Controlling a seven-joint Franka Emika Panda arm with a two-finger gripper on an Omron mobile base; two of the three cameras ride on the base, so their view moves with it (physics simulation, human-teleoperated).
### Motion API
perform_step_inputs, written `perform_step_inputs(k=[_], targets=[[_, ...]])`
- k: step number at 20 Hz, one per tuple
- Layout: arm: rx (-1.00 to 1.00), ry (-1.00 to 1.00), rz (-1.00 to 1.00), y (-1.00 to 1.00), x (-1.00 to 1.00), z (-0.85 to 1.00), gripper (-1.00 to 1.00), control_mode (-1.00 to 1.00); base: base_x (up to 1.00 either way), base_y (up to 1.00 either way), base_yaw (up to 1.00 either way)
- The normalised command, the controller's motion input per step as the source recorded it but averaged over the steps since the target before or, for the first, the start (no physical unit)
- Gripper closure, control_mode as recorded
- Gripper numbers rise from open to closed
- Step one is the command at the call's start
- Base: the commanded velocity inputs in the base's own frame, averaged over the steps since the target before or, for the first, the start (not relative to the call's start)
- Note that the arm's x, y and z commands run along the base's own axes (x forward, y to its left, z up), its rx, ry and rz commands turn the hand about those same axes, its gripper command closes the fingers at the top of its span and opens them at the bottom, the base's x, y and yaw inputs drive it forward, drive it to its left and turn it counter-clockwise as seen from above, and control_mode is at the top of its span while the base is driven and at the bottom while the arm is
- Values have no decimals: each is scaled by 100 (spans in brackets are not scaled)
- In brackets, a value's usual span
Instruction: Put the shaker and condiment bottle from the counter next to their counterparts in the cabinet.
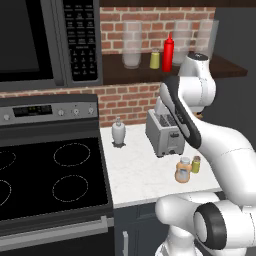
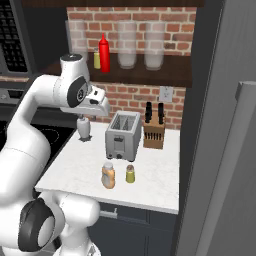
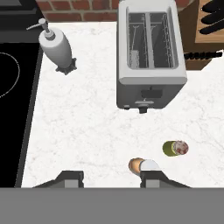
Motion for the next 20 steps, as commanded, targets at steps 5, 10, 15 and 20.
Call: perform_step_inputs(k=[5, 10, 15, 20], targets=[[0, 0, 0, 0, -3, 0, -100, -100, 0, 0, 0], [6, -4, 0, -3, -16, -18, -100, -100, 0, 0, 0], [13, -15, 1, -23, -47, -68, -100, -100, 0, 0, 0], [14, 2, 0, -1, -14, -55, -100, -100, 0, 0, 0]])
